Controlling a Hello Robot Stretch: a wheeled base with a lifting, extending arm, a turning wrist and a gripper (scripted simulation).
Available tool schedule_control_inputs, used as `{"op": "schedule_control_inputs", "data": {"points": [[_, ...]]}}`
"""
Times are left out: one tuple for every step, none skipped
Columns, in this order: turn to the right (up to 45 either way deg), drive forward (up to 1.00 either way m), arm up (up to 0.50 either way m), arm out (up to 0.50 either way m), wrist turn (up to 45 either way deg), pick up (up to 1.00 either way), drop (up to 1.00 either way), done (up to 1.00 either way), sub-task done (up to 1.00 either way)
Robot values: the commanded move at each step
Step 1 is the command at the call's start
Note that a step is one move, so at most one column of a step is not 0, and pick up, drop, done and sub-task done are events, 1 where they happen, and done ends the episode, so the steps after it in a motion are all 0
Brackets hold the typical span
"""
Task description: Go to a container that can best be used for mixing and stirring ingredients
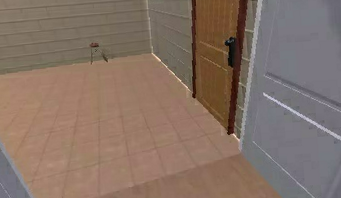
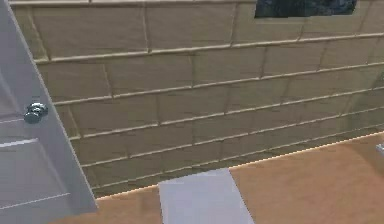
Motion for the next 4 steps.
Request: {"op": "schedule_control_inputs", "data": {"points": [[-12.0,0.0,0.0,0.0,0.0,0.0,0.0,0.0,0.0],[0.0,0.1,0.0,0.0,0.0,0.0,0.0,0.0,0.0],[6.0,0.0,0.0,0.0,0.0,0.0,0.0,0.0,0.0],[0.0,0.75,0.0,0.0,0.0,0.0,0.0,0.0,0.0]]}}
